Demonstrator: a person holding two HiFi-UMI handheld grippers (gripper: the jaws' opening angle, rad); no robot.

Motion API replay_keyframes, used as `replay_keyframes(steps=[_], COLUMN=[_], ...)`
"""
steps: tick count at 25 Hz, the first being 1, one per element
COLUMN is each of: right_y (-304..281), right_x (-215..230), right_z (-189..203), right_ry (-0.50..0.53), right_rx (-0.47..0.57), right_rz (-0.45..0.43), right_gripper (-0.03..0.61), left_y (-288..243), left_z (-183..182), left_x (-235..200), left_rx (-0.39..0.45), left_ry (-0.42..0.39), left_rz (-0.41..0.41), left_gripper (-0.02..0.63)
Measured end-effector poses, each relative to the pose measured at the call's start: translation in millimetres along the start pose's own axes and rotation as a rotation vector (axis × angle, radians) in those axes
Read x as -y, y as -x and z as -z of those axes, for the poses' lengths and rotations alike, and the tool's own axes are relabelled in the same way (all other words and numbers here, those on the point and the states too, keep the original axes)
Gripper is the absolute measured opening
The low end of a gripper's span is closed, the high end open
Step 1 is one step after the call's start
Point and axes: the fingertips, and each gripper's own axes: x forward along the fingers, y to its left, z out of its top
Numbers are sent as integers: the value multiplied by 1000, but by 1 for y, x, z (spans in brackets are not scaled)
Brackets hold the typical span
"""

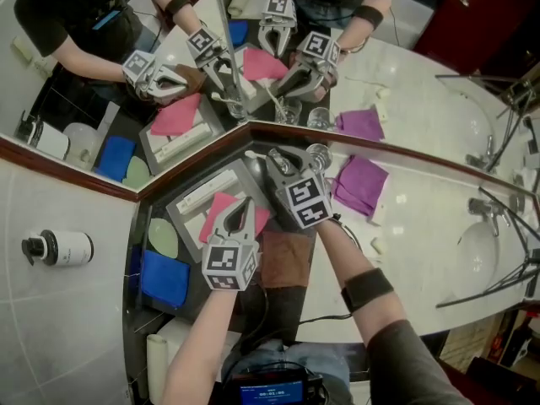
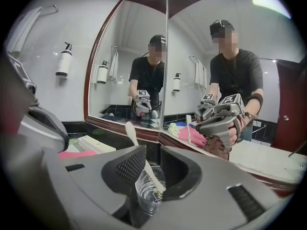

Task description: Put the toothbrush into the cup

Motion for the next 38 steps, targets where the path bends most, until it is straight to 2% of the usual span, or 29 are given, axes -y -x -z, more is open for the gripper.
replay_keyframes(steps=[10,14,18,26,38], right_y=[91,148,203,297,379], right_x=[4,20,31,48,62], right_z=[-16,-14,-3,31,86], right_ry=[-17,-15,-24,-85,-214], right_rx=[11,9,-8,-47,-80], right_rz=[1,33,61,105,209], right_gripper=[111,38,17,17,17], left_y=[32,44,54,72,97], left_z=[-27,-37,-48,-59,-54], left_x=[36,59,84,132,171], left_rx=[12,24,41,56,56], left_ry=[-20,-19,-30,-69,-46], left_rz=[7,19,31,51,71], left_gripper=[0,0,0,0,0])
